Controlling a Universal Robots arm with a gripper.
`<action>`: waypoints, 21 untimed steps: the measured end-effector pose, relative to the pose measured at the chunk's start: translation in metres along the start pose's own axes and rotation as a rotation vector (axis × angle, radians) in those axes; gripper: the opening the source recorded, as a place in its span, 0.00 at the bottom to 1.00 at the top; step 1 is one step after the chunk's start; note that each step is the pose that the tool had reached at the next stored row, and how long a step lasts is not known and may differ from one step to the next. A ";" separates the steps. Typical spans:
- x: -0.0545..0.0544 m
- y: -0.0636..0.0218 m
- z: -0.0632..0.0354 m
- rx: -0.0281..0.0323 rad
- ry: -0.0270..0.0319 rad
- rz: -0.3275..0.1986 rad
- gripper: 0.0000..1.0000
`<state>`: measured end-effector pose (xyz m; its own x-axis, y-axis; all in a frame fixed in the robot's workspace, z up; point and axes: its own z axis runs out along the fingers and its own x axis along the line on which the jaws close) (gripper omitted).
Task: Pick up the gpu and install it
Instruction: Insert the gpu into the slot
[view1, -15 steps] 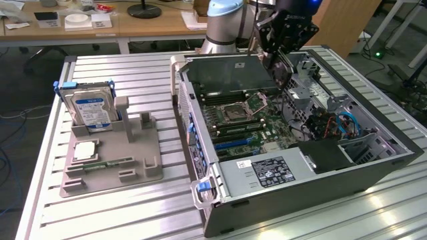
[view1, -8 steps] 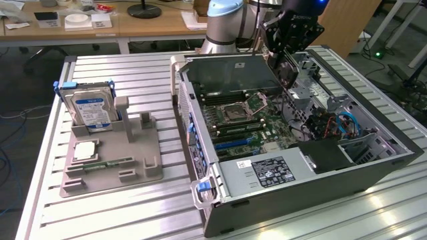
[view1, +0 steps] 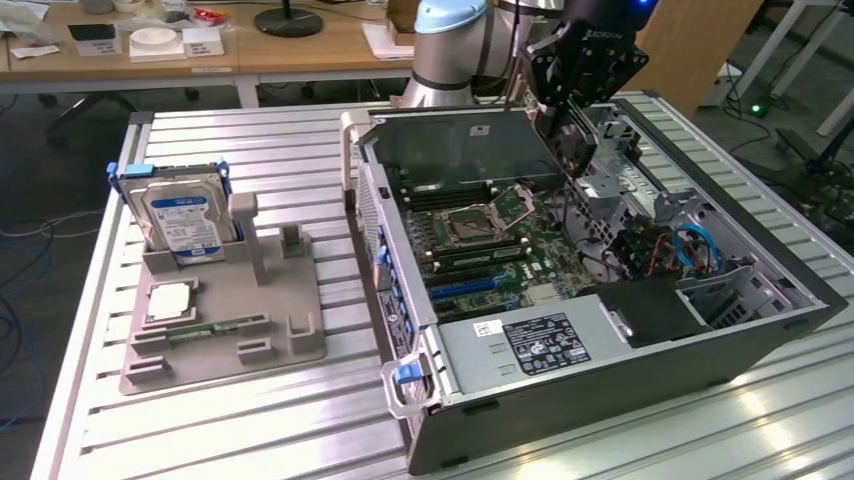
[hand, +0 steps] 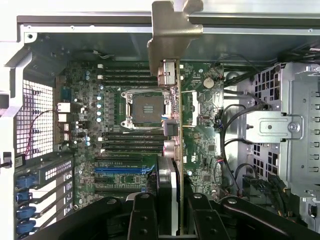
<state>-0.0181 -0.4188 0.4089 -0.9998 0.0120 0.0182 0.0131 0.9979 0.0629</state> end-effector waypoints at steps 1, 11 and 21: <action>0.000 0.0000 0.0000 -0.0001 0.0000 0.000 0.28; 0.000 0.0000 0.0000 0.0011 0.0042 -0.066 0.28; 0.000 0.0000 0.0000 0.0033 0.0118 -0.187 0.28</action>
<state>-0.0181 -0.4188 0.4089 -0.9845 -0.1746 0.0181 -0.1732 0.9829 0.0630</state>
